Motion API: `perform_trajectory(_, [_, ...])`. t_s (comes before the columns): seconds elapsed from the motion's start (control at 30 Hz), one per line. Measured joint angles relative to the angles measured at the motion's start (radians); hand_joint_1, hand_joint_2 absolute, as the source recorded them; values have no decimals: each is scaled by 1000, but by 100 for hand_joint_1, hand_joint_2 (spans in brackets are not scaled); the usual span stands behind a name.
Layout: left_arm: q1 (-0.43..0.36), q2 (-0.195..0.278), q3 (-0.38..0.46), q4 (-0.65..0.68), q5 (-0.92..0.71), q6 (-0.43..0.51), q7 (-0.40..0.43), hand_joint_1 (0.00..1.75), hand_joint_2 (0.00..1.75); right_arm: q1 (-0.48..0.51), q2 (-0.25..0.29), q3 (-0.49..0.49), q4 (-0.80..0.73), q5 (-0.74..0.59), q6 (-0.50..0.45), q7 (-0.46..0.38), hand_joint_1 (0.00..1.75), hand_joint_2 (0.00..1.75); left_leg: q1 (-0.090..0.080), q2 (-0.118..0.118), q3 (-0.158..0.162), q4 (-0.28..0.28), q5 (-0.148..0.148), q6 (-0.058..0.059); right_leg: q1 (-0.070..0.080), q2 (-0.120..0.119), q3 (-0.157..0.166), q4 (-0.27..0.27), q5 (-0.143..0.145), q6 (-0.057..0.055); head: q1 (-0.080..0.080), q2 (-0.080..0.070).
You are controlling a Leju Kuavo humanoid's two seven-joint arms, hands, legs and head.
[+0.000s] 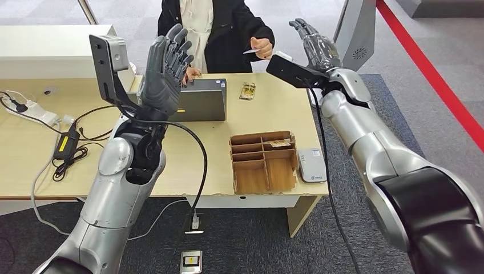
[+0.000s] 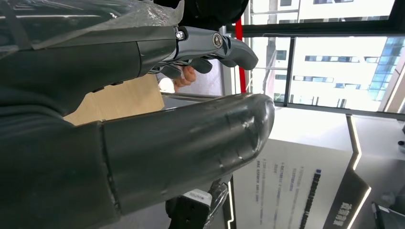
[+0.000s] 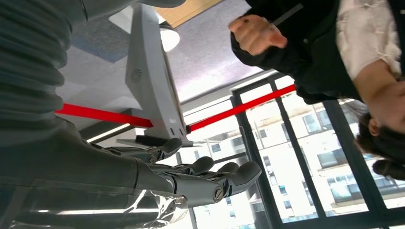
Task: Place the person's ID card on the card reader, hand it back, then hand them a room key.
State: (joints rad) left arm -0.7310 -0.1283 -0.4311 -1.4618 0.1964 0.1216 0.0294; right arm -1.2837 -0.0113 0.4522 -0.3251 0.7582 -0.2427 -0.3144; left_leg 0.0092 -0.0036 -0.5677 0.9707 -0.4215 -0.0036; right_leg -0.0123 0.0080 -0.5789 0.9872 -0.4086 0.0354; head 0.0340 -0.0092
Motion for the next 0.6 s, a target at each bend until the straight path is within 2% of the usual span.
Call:
perform_trajectory(0.13, [4, 3, 0, 0, -1, 15, 1, 0, 0, 5, -1, -23, -14, -51, 26, -65, 0, 175, 0, 0, 0, 0, 0, 0, 0, 0, 0, 0, 0, 0, 0, 0])
perform_trajectory(0.27, [16, 11, 0, 0, -1, 24, 1, 0, 0, 34, -6, -35, -45, -97, 99, -94, 0, 175, 0, 0, 0, 0, 0, 0, 0, 0, 0, 0, 0, 0, 0, 0])
perform_trajectory(0.5, [44, 31, 3, -15, -4, 16, 5, 0, 0, 129, -37, -34, -162, -199, 244, -92, 0, 175, 0, 0, 0, 0, 0, 0, 0, 0, 0, 0, 0, 0, 0, 0])
perform_trajectory(0.6, [53, 37, 3, -26, -4, 12, 10, 0, 0, 173, -56, -31, -226, -225, 276, -79, 0, 175, 0, 0, 0, 0, 0, 0, 0, 0, 0, 0, 0, 0, 0, 0])
